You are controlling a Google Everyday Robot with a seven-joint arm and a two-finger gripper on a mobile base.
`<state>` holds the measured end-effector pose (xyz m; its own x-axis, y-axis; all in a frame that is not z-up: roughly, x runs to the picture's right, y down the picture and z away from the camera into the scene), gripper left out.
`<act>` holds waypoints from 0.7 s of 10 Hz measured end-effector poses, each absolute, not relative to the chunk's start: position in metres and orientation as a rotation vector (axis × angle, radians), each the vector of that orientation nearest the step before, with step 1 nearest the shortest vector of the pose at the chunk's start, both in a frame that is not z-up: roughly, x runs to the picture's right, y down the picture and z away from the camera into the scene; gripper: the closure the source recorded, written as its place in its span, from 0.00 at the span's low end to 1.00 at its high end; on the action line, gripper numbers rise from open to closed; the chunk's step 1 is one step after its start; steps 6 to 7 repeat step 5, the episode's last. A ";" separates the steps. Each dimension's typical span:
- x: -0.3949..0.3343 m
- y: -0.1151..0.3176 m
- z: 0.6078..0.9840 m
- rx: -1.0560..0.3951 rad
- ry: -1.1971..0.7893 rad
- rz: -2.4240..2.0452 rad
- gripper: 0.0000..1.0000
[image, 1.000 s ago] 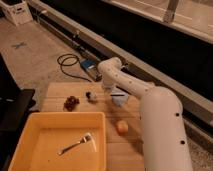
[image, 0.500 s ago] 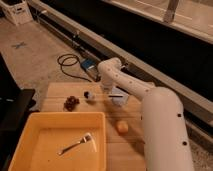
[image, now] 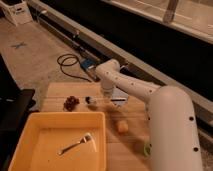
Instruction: Wipe table surface with brush
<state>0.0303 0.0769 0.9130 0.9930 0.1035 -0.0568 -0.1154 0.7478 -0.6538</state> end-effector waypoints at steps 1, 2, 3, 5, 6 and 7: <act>0.044 0.074 0.916 -0.713 0.040 0.132 0.91; 0.063 0.070 0.922 -0.712 0.075 0.145 0.91; 0.075 0.067 0.928 -0.710 0.100 0.151 0.91; 0.090 0.059 0.941 -0.704 0.125 0.168 0.91; 0.090 0.059 0.941 -0.704 0.125 0.168 0.91; 0.090 0.059 0.941 -0.704 0.125 0.168 0.91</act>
